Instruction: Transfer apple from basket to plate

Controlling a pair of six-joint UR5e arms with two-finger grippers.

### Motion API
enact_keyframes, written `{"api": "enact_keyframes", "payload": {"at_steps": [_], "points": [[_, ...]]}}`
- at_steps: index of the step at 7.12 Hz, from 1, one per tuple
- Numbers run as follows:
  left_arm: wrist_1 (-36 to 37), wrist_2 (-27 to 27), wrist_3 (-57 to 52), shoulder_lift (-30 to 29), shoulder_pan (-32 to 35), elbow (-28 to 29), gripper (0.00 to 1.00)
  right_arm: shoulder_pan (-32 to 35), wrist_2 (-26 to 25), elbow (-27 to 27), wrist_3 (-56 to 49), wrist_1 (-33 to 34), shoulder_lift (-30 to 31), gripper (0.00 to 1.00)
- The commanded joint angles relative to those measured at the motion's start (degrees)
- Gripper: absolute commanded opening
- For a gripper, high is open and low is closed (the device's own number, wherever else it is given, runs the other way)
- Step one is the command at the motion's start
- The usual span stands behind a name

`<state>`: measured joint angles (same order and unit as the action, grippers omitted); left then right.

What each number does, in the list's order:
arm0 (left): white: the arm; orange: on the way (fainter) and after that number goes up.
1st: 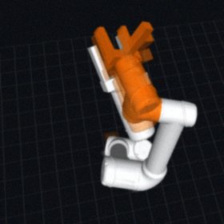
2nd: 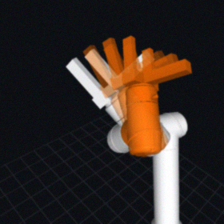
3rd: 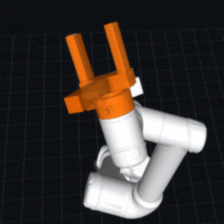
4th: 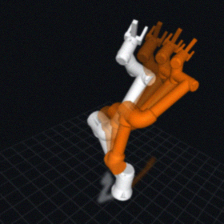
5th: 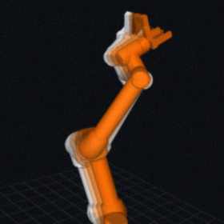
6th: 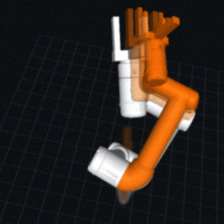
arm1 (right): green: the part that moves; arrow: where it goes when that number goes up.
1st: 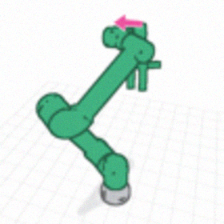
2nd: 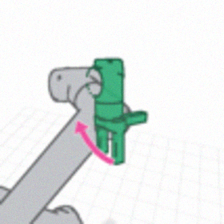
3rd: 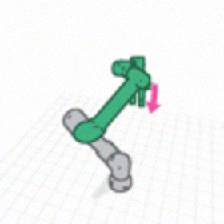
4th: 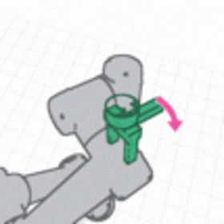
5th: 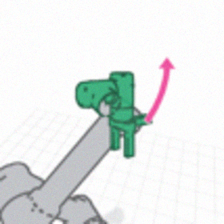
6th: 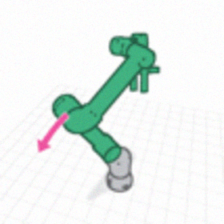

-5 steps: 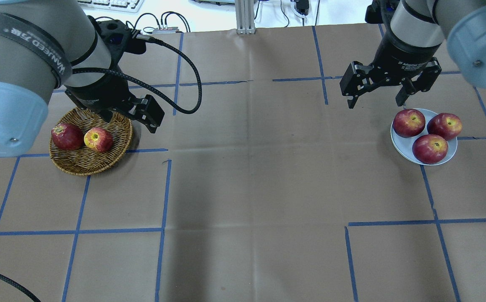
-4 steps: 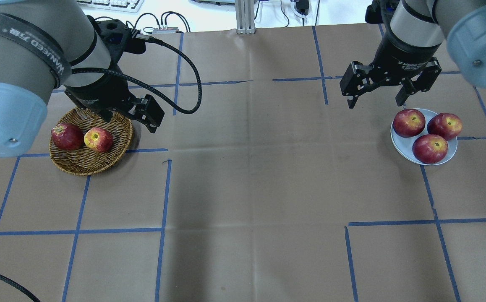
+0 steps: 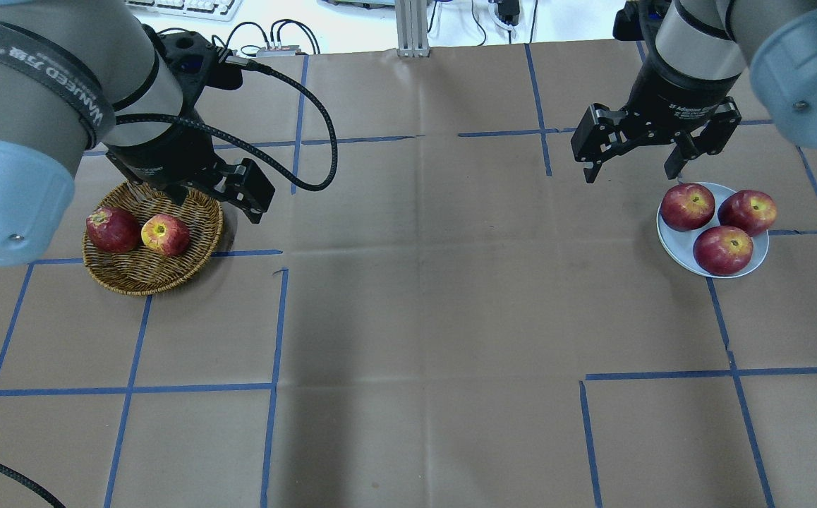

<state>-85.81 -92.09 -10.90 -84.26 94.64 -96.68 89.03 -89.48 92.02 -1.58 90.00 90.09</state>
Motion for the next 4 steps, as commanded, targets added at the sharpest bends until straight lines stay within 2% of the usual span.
{"api": "enact_keyframes", "payload": {"at_steps": [1, 4], "points": [[-0.2, -0.3, -0.3, 0.1, -0.1, 0.0, 0.99, 0.0, 0.0, 0.0, 0.0, 0.0, 0.0, 1.00], [-0.1, -0.7, -0.9, 0.1, -0.3, -0.1, 0.99, 0.0, 0.0, 0.0, -0.3, 0.0, 0.0, 1.00]]}}
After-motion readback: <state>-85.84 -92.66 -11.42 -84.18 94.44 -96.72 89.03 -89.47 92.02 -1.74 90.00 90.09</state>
